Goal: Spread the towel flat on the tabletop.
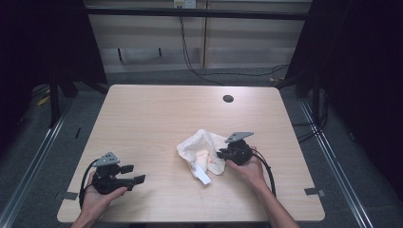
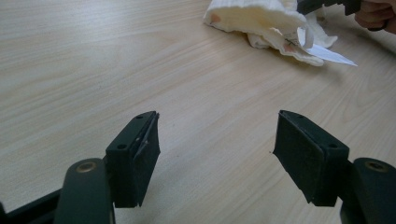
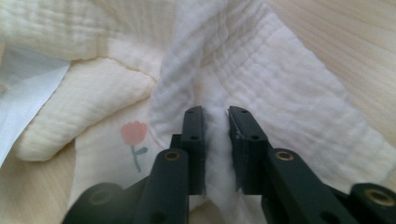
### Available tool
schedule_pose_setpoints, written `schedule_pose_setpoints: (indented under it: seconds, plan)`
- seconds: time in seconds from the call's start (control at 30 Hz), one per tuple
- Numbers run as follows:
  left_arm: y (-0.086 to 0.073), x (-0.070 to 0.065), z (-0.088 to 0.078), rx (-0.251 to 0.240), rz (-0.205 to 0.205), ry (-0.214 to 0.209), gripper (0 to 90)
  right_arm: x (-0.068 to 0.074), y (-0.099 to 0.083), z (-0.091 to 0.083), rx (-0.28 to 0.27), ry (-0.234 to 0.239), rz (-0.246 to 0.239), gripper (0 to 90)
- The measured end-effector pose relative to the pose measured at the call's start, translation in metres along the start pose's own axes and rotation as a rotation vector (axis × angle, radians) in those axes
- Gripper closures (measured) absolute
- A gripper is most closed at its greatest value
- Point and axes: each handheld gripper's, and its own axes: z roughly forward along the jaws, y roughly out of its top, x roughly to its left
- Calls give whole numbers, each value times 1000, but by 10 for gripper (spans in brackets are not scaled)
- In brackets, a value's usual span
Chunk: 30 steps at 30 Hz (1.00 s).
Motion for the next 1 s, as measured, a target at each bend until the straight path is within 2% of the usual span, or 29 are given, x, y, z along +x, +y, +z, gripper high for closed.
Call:
schedule_pose_setpoints:
  seconds: [0.2,0.27,0.37,0.4,0.57,0.6,0.7,0.77,0.83,0.87,1.0]
  plan:
    - [0,-1,1,1,5,-1,308,5,-7,-7,12,66,7,852]
    - [0,-1,1,3,6,-6,314,8,-10,-9,-5,76,-5,852]
    - [0,-3,2,9,8,-10,320,10,-12,-10,4,88,-3,853]
    - [0,-4,3,11,17,-16,333,12,-13,-11,-1,113,-6,852]
    - [1,-6,5,17,22,-34,354,21,-16,-12,-2,122,-29,852]
    - [1,-8,4,18,36,-41,354,24,-18,-14,-2,130,-33,851]
    - [2,-9,2,10,41,-43,374,27,-19,-15,-1,136,-41,851]
    - [2,-10,2,4,40,-46,379,30,-19,-15,4,152,-68,850]
    - [2,-11,1,1,44,-52,388,31,-19,-15,2,156,-75,850]
    - [3,-11,2,-2,50,-61,430,34,-19,-15,-2,170,-88,851]
    - [8,-14,6,-9,61,-83,507,43,-19,-13,-5,181,-111,851]
